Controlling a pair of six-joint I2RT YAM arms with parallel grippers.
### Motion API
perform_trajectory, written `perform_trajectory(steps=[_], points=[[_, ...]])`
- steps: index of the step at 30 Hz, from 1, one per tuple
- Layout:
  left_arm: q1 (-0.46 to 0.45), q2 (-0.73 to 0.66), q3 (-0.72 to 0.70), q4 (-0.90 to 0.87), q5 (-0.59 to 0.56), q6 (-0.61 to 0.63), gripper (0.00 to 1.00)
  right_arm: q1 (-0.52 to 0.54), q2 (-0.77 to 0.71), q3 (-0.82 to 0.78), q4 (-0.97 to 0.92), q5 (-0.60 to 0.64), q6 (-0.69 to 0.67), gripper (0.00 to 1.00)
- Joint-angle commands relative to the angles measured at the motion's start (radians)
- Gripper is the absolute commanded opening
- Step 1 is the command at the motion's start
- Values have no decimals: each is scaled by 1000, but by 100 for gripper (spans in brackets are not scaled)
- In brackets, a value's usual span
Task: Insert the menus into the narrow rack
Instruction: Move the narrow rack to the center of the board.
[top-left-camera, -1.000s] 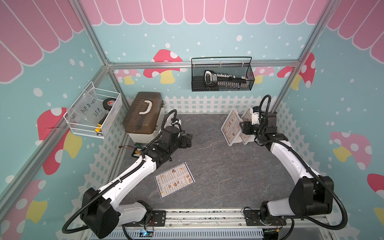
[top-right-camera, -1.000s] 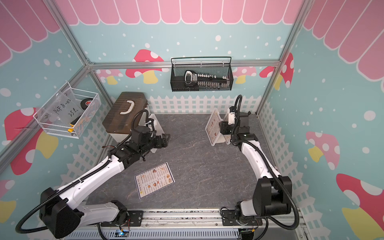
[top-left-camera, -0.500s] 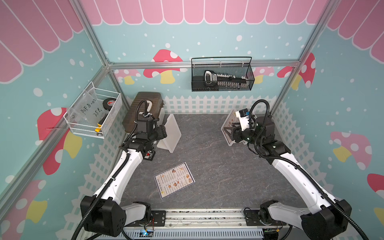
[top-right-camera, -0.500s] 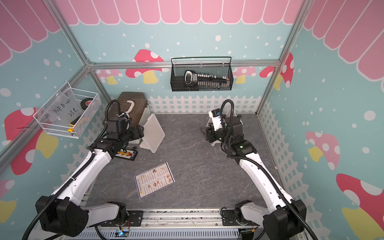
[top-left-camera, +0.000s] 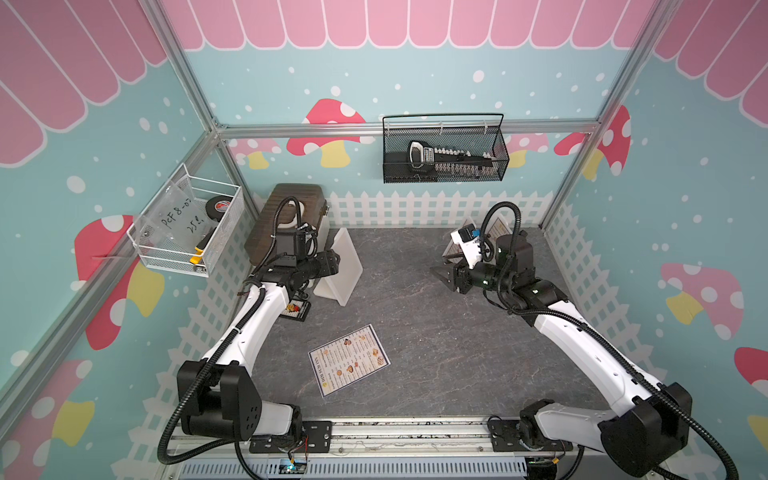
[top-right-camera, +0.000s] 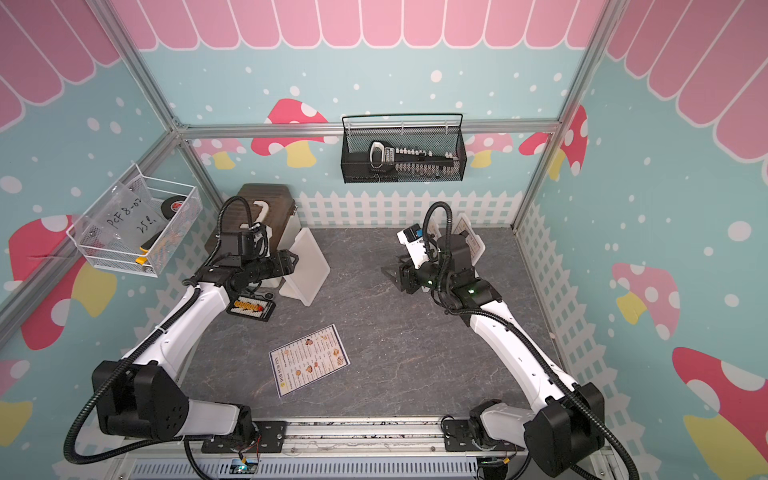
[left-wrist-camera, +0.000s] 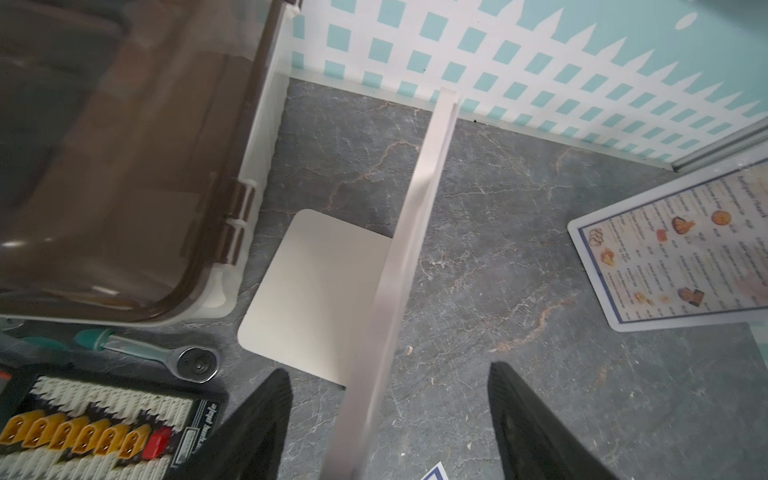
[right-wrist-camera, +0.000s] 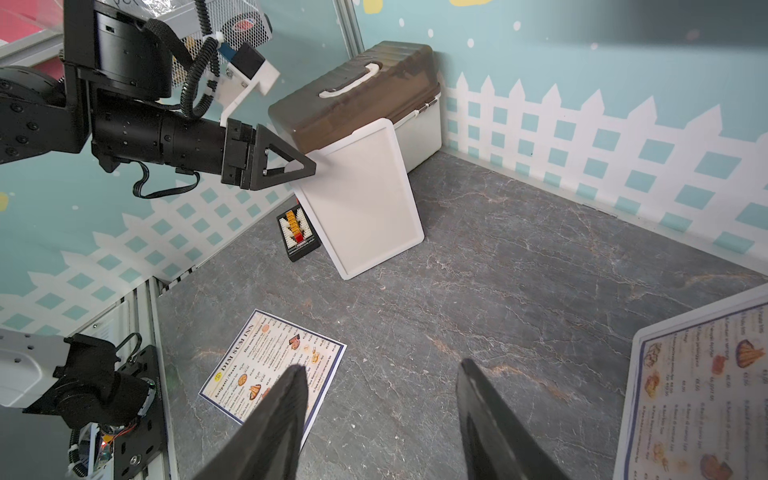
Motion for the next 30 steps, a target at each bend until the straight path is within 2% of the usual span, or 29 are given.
perform_trajectory(steps=[1,16,23,26,30], points=[[5,2,9,29,89,38,70,8,-11,-12,13,-13,-17,58],[4,-1,-12,34,134,61,47,9,-17,-49,26,2,-16,58],[3,4,-18,29,96,69,38,10,-6,-54,39,1,-11,57],[1,4,-16,17,91,69,37,9,-3,-57,39,3,-12,57],[-13,-2,-9,-32,9,71,37,11,0,-64,45,6,-12,57]])
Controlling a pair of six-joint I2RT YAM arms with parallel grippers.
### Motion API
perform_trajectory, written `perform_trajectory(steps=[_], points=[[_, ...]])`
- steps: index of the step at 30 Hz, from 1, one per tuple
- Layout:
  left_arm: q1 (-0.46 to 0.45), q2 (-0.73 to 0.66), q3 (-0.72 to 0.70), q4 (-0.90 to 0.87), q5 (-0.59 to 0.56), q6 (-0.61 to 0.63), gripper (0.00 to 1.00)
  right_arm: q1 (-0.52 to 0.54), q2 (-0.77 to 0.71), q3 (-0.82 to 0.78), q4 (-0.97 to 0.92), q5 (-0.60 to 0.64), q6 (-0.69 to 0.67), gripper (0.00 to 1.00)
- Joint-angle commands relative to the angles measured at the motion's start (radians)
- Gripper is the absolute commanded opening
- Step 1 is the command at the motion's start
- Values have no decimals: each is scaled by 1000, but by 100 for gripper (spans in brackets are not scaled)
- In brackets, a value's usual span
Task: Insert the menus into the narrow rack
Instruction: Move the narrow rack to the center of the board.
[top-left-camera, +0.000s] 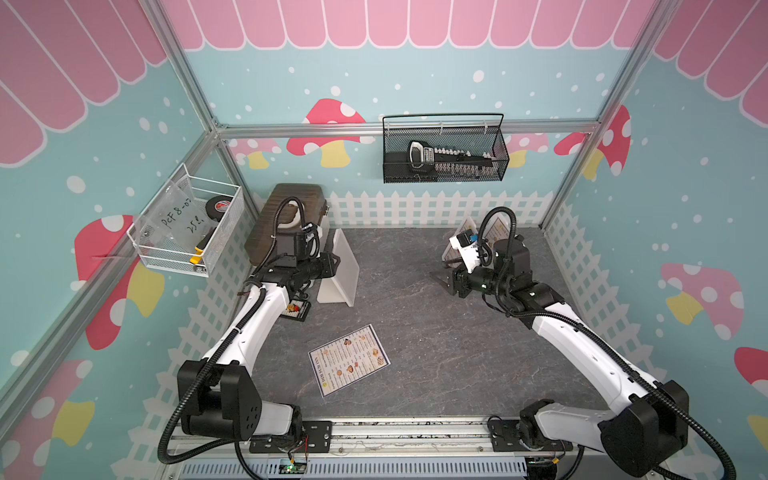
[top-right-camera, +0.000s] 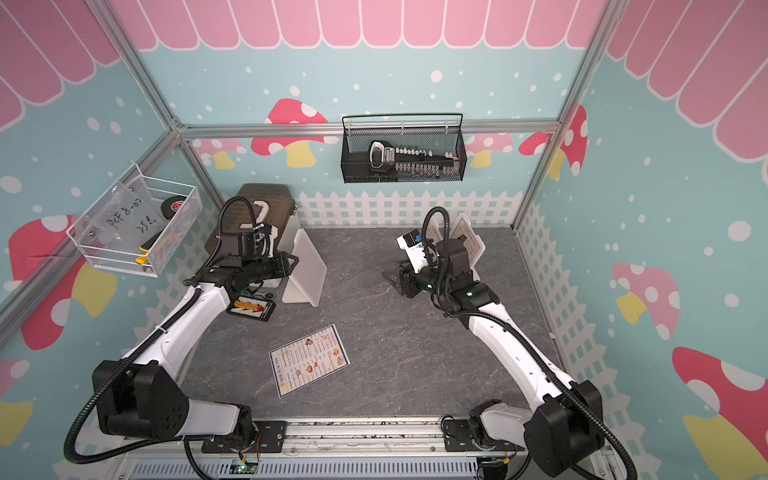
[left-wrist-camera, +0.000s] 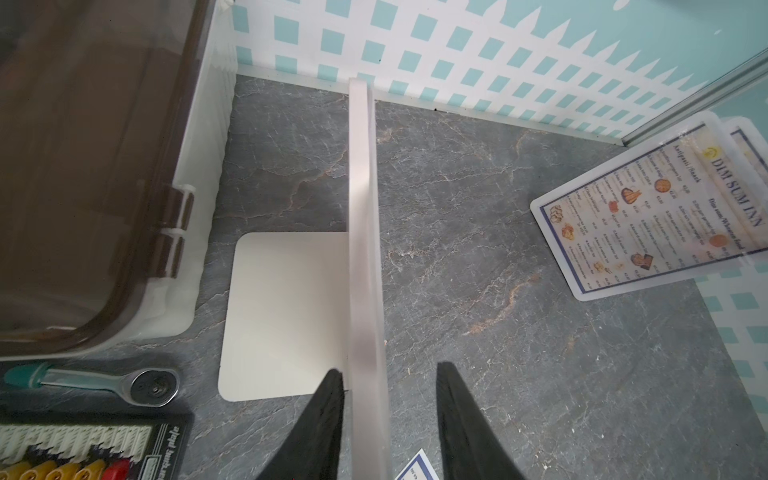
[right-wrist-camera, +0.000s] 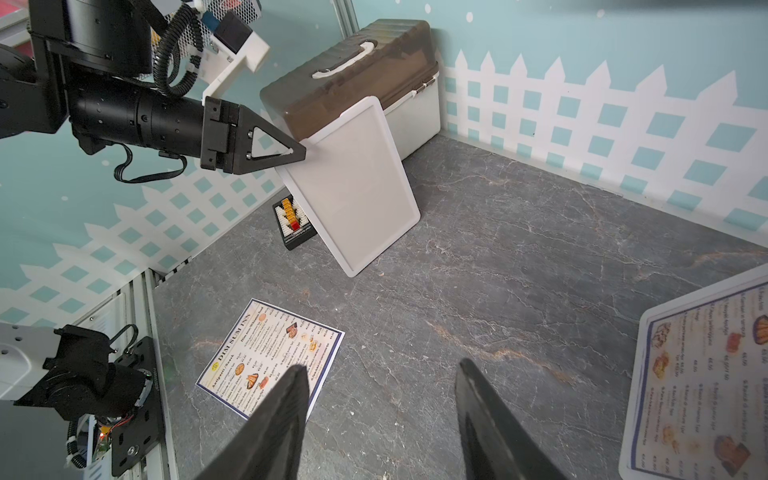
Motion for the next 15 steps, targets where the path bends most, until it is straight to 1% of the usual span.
perform_trajectory(steps=[1,6,15], points=[[-10,-6,-4,-43,-73,30,36,6,-1,-16,28,2,-11,57],[-26,-6,-5,-71,-103,35,34,6,5,-19,33,1,-9,57],[-47,-10,-11,-68,-104,45,22,7,-7,-32,39,8,-2,57]])
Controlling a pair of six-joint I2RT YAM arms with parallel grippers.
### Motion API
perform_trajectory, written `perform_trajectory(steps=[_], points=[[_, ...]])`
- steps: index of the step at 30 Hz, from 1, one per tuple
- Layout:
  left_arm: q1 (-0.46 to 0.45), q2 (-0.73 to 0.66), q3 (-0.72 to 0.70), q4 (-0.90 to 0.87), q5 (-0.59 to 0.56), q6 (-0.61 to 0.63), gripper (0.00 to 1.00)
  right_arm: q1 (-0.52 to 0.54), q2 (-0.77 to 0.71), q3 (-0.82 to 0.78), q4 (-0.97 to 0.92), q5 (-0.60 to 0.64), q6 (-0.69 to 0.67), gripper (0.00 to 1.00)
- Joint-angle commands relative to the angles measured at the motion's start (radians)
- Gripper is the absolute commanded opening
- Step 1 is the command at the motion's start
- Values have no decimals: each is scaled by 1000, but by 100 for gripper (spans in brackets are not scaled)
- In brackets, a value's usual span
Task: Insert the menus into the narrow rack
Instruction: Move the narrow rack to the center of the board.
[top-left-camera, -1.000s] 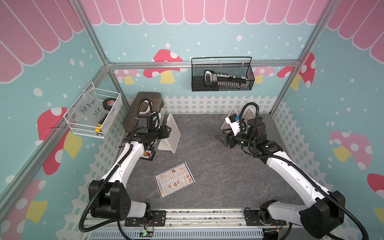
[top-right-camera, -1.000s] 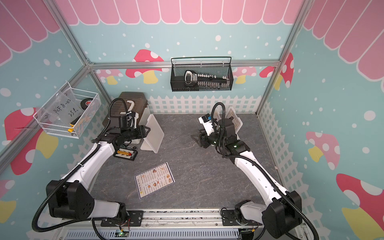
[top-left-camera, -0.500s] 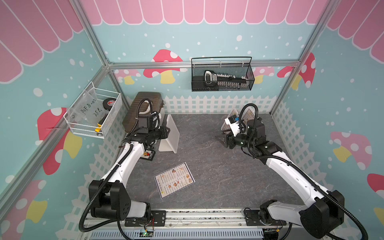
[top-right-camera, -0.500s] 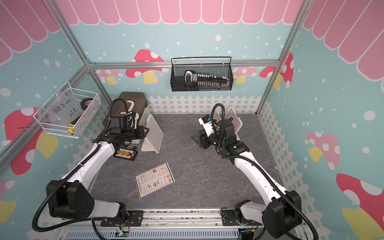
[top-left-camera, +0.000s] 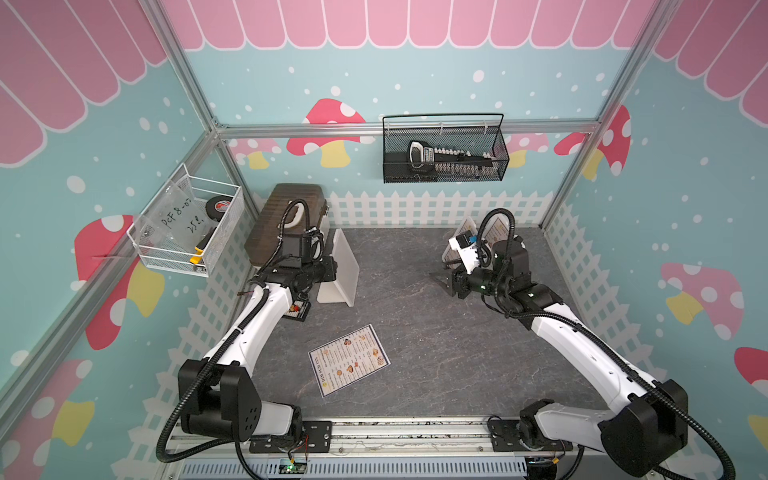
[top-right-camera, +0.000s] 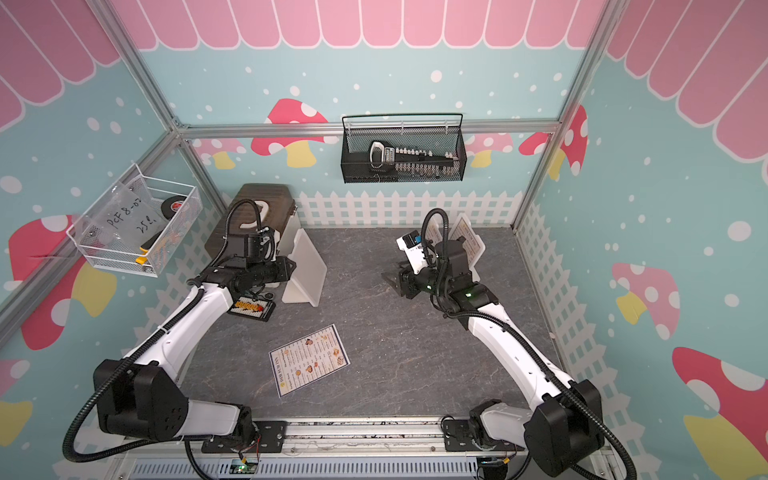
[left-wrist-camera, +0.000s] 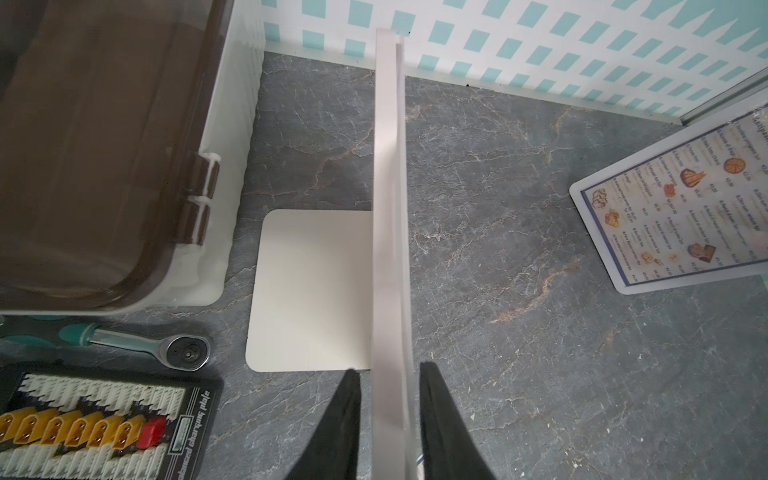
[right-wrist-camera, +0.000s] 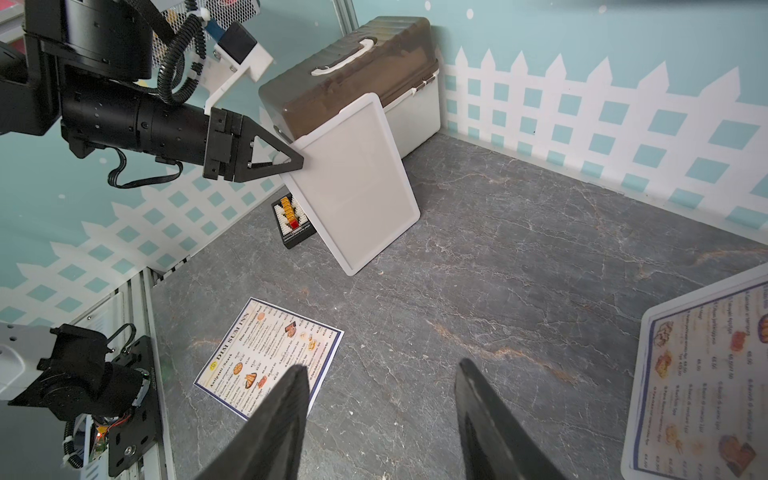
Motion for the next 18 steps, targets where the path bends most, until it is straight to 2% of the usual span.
perform_trajectory(steps=[1,13,18], points=[[-17,-11,-13,-15,-10,35,21,6,-11,-21,25,9,-4,57],[-107,10,-15,38,30,26,11,5,-55,-50,23,44,7,56],[-160,20,-2,62,87,34,9,5,-90,-69,15,139,28,55]])
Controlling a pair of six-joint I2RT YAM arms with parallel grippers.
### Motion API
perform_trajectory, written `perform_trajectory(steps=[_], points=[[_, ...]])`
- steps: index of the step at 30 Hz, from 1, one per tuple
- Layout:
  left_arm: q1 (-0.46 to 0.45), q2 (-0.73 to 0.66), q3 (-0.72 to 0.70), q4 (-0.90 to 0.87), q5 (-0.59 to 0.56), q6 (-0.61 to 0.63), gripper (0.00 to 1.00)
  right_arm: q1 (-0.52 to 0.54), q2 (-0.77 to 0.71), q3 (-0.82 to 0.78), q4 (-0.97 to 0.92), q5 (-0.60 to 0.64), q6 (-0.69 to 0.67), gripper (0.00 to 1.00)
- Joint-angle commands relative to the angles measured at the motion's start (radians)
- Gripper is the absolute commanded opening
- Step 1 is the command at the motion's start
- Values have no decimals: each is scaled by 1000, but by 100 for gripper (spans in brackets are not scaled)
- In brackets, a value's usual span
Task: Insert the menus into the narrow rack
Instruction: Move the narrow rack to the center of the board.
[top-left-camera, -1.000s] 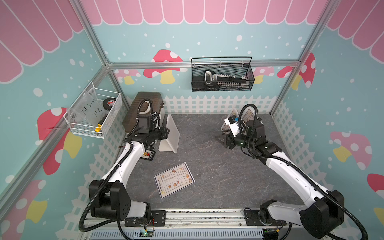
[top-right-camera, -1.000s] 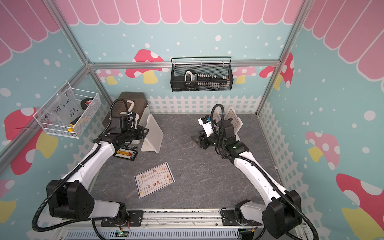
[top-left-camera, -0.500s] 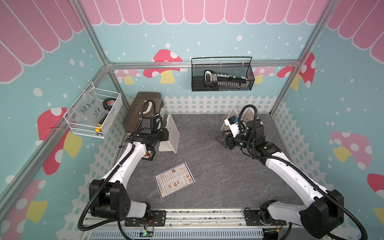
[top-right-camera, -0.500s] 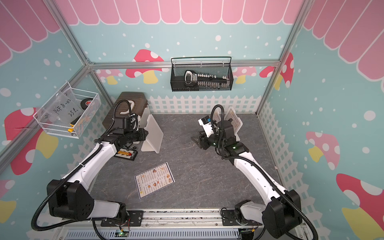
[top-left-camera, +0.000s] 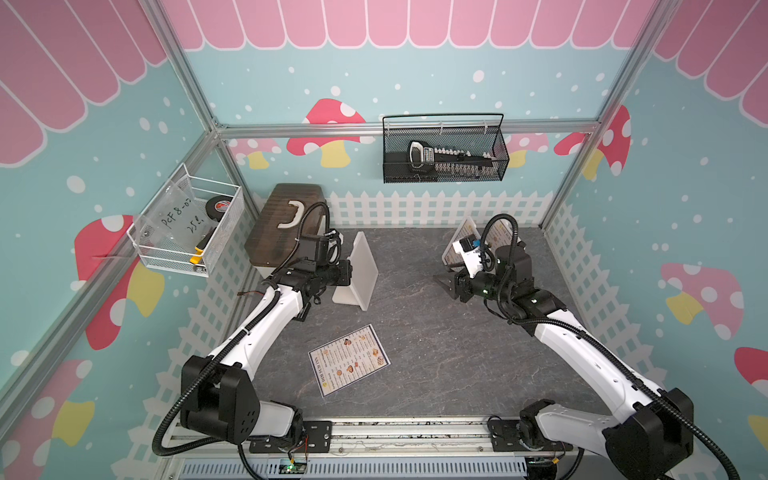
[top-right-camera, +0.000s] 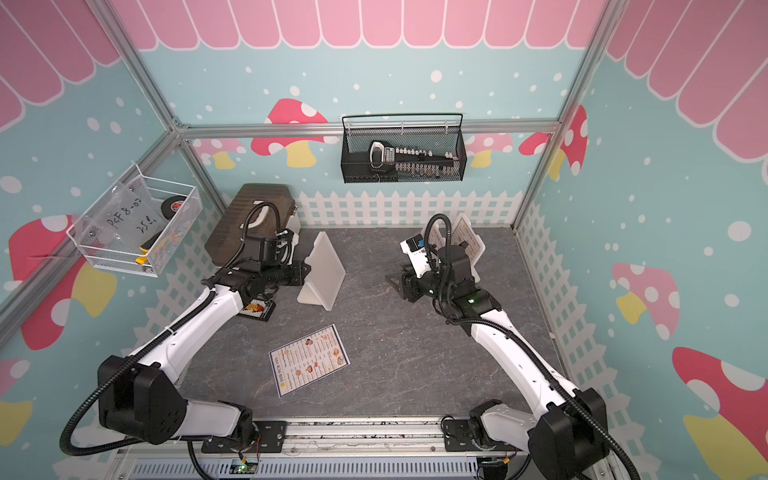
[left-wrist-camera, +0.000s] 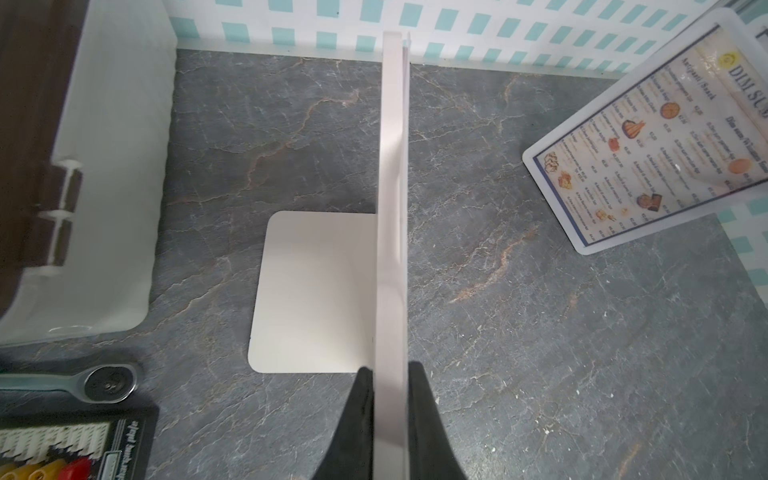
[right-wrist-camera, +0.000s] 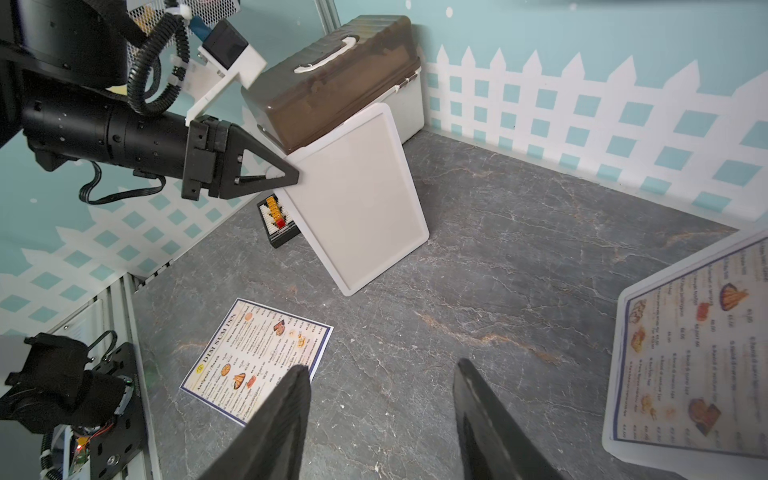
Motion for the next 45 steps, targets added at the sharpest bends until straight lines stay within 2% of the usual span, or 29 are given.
perform_trajectory(steps=[1,5,10,16,20,22,31,34,45], points=[[-44,18,11,35,92,25,9,6,-42,-23,5,100,19,55],[-119,40,33,47,156,47,9,5,-74,-43,-18,228,45,55],[-217,74,58,49,206,80,9,3,-102,-59,-39,318,69,54],[-278,98,77,44,323,116,9,3,-130,-79,-39,369,86,54],[-305,119,96,-2,358,158,9,1,-132,-80,-40,374,87,54],[-309,126,102,-27,320,168,10,1,-131,-81,-41,378,88,54],[-309,124,125,-96,172,207,45,1,-123,-82,-40,378,89,54],[-310,104,112,-107,107,216,52,1,-120,-83,-39,383,88,54],[-259,95,108,-103,-58,161,53,0,-91,-70,-35,367,86,54]])
